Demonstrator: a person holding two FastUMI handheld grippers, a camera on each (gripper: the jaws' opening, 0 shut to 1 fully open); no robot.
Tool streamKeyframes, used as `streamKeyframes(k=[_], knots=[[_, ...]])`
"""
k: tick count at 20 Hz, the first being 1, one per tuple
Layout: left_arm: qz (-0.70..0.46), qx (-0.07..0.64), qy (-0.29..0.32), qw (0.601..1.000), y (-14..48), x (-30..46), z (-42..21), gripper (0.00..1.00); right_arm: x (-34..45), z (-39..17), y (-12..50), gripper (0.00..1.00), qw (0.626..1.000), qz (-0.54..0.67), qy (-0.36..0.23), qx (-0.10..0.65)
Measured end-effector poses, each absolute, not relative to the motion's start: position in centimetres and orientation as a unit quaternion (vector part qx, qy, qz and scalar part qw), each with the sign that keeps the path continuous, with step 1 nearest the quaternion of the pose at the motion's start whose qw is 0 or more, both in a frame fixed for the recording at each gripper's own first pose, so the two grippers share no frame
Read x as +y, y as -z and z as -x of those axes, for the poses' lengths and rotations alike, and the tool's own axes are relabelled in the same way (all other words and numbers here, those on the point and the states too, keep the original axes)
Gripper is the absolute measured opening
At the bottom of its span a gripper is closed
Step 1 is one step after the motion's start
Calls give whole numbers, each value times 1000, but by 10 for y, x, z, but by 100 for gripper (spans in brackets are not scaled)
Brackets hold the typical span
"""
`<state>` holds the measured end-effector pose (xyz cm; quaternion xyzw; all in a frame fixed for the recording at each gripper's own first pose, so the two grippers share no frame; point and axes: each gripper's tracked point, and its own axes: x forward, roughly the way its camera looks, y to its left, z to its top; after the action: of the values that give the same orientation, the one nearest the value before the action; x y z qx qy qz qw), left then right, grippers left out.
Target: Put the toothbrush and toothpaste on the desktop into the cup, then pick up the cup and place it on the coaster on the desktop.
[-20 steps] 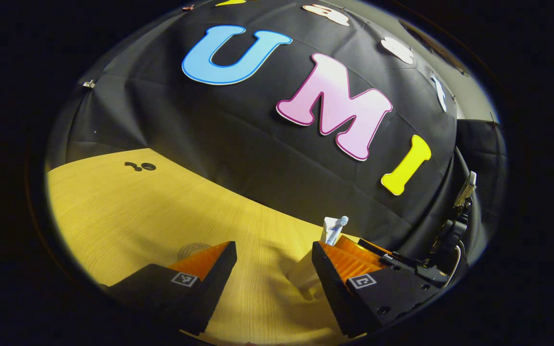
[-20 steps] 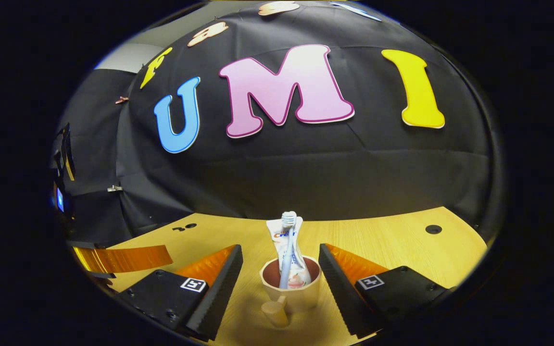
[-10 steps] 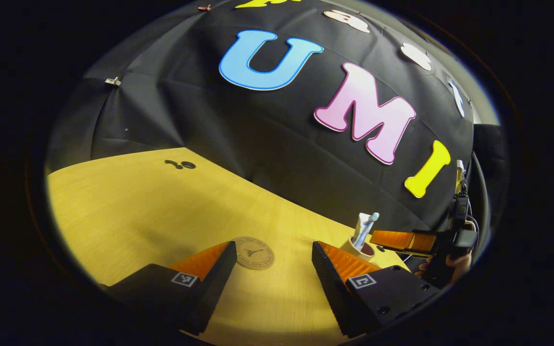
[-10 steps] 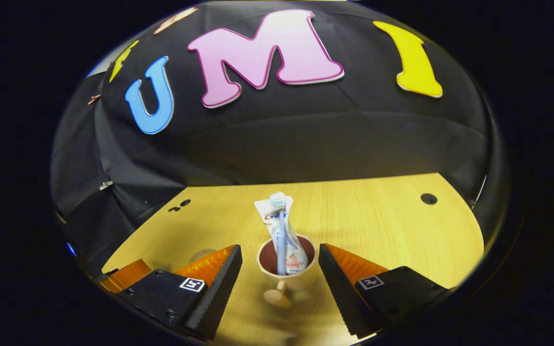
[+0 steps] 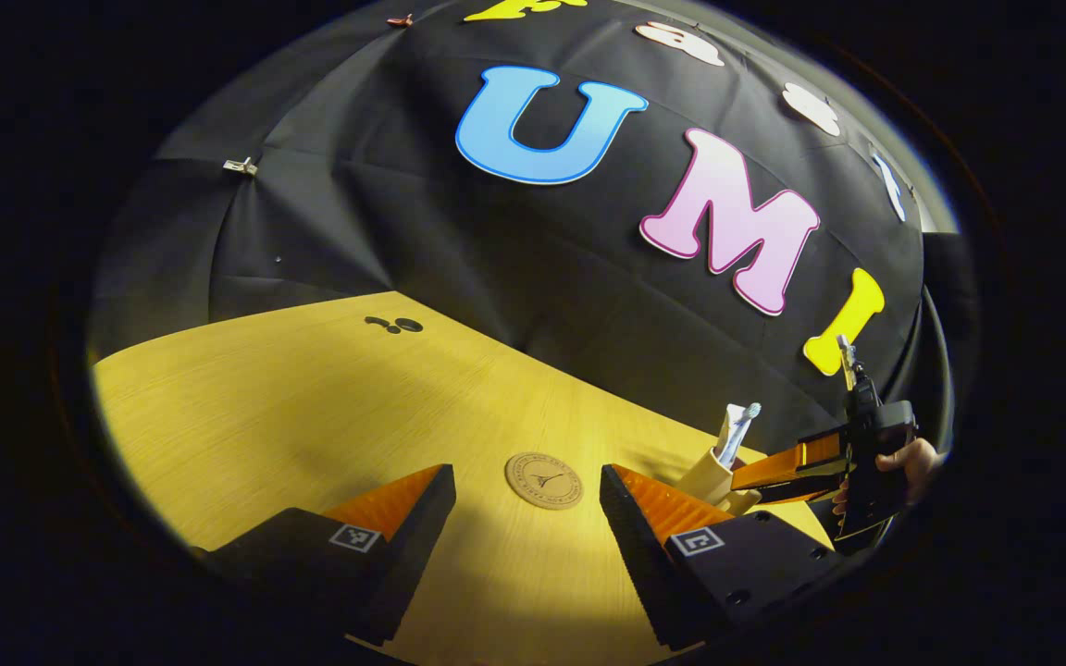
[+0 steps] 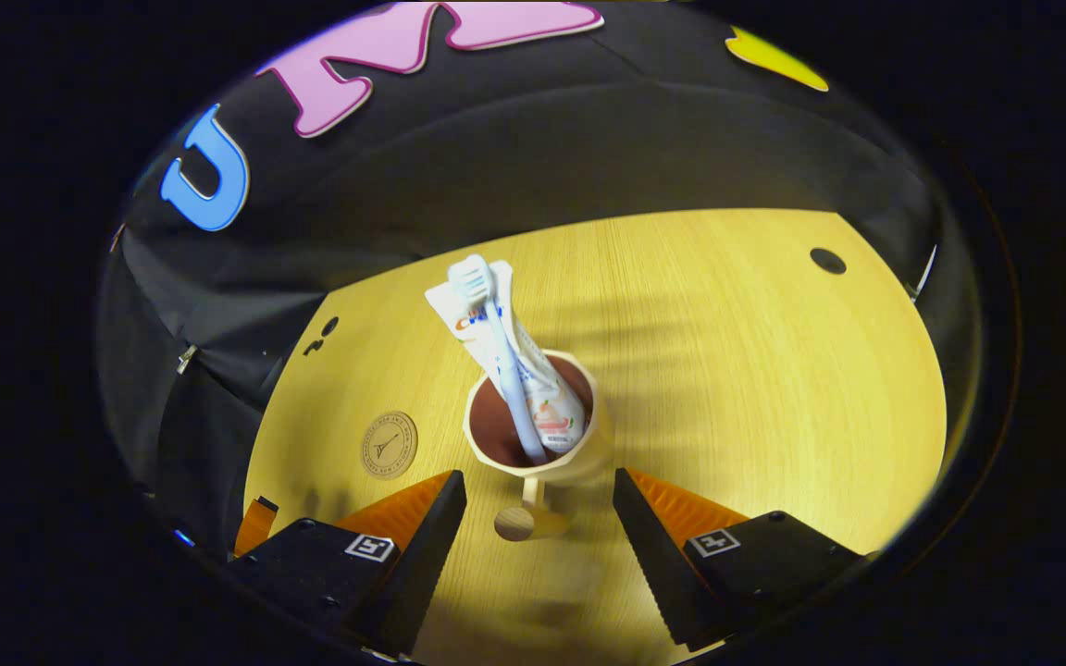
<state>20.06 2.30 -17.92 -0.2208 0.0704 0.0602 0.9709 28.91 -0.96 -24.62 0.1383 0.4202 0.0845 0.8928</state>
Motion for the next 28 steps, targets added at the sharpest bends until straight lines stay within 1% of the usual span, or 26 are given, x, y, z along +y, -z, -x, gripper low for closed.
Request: streamKeyframes(k=[5,9,12,14,15,16,17,19,21,22,23,25,26,27,28], knots=[[234,96,-54,966,193,26,-181,98,0,-293,267,98,858,-146,-75,486],[243,120,-43,962,199,21,-169,98,5,-299,284,98,842,-106,-75,524],[240,123,-36,962,195,18,-168,98,10,-294,300,98,819,-95,-77,561],[242,126,-30,961,192,16,-169,98,15,-284,310,96,795,-93,-83,594],[247,130,-29,960,192,16,-169,98,18,-281,313,96,790,-93,-84,601],[252,131,-28,958,192,15,-171,98,18,-282,316,91,789,-84,-86,602],[258,130,-26,957,190,13,-171,98,16,-284,318,78,793,-74,-85,599],[267,130,-23,955,187,9,-171,98,18,-289,315,74,796,-77,-85,594],[268,133,-20,954,189,5,-171,98,17,-295,316,75,801,-89,-75,588],[266,136,-17,954,189,3,-170,98,15,-297,317,66,803,-87,-72,586],[262,139,-14,955,190,0,-170,98,11,-297,319,75,803,-83,-69,586],[254,144,-11,956,193,-4,-170,98,10,-298,318,74,805,-81,-69,584],[250,148,-9,957,194,-7,-170,98,6,-299,320,71,806,-76,-64,583],[249,149,-8,957,194,-9,-170,98,7,-298,320,66,805,-77,-64,585],[249,151,-5,957,194,-11,-171,98,7,-298,320,43,805,-77,-62,585]])
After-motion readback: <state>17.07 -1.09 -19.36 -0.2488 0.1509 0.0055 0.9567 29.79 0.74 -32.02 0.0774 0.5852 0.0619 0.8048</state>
